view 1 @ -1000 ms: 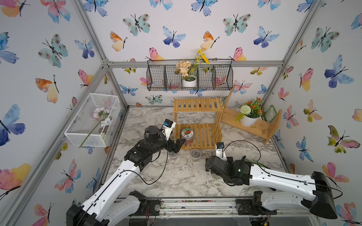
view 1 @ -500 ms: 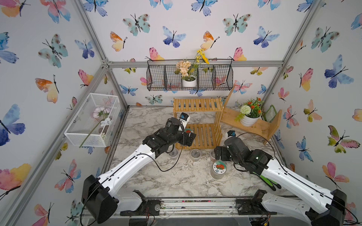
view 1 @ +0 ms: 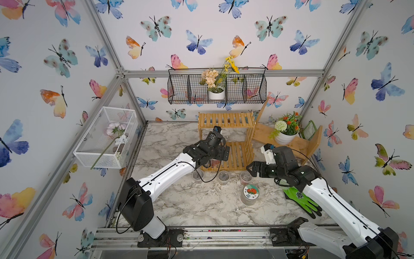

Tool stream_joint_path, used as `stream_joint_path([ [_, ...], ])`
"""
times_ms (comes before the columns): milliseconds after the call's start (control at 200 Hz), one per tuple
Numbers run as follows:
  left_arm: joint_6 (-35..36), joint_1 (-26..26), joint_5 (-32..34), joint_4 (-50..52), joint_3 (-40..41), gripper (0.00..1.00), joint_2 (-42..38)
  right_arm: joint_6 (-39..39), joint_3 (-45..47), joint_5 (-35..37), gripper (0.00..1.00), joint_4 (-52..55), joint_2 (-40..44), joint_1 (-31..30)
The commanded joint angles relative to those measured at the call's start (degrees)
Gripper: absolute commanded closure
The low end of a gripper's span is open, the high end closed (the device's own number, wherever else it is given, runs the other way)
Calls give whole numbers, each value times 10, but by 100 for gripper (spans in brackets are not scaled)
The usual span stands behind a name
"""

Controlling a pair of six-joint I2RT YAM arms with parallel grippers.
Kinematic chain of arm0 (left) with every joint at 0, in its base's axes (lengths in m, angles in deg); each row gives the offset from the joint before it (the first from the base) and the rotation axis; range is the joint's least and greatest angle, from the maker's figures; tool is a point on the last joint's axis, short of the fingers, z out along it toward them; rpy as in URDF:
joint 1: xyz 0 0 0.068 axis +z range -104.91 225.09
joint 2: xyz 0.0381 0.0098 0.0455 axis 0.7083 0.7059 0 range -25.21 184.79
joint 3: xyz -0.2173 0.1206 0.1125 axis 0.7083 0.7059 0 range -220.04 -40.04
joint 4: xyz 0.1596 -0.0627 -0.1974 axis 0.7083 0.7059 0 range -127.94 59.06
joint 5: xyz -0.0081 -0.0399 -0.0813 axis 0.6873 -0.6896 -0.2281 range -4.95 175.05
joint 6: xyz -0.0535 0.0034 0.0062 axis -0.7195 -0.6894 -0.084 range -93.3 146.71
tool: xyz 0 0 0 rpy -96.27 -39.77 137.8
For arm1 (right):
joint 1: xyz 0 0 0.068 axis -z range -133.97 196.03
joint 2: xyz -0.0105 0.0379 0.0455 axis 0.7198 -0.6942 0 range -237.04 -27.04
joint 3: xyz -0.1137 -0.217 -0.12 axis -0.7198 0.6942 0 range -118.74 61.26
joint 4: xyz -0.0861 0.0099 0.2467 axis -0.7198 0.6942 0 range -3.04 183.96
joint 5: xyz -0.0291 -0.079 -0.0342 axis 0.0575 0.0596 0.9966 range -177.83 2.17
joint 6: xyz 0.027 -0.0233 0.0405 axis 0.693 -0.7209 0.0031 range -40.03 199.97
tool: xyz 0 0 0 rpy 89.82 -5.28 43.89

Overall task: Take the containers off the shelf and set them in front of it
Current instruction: 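Pick up a container from the shelf.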

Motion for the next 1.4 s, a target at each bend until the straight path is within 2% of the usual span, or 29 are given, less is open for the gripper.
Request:
stream_joint_path([
  [0,-53,-7,68,45,-41,1,35,-23,-11,-61,2,-10,3,16],
  [450,-143,-8,160,133,-129,1,155,-38,-10,-92,2,0,4,48],
  [941,-184,-4,158,124,-133,1,198,-46,-14,-95,2,17,10,60],
  [1396,-188,14,134,101,-116,1,225,-49,-18,-94,2,21,7,67],
])
